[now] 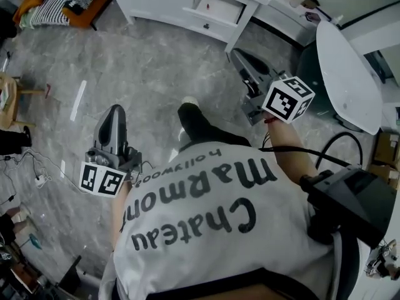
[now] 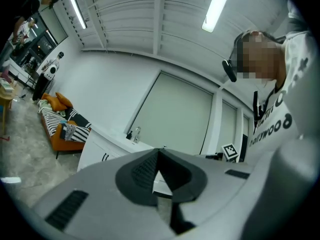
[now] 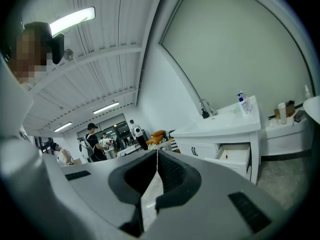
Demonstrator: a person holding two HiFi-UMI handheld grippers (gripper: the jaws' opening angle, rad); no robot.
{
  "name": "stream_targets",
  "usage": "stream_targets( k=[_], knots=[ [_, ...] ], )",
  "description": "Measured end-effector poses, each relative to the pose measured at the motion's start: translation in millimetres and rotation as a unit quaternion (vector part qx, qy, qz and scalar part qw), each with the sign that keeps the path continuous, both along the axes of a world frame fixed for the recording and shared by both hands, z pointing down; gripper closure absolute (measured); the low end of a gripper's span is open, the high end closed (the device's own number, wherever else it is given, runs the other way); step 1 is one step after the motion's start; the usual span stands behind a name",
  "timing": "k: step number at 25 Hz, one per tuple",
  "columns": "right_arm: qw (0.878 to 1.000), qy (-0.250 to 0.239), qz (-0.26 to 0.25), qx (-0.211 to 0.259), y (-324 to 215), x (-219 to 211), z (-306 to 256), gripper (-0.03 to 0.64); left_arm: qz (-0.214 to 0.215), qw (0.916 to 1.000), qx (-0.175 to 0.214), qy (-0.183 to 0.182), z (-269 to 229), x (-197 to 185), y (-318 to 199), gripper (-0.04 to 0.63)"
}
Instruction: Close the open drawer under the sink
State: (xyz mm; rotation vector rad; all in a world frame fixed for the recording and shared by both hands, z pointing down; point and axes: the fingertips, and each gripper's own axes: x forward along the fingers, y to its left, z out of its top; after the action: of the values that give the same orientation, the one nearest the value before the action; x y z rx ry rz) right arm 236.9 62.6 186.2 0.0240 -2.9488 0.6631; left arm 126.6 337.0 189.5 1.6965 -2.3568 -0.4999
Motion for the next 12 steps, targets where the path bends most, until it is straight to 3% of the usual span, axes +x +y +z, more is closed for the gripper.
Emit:
stream_targets(
  k=[12],
  knots=[
    [1.000,0.015,0.005,-0.005,-47.7,-65.2,22.5,0.604,0.028,0.9984,-0.045,-0.020,10.9,-65.5,-59.9,0.586]
  ],
)
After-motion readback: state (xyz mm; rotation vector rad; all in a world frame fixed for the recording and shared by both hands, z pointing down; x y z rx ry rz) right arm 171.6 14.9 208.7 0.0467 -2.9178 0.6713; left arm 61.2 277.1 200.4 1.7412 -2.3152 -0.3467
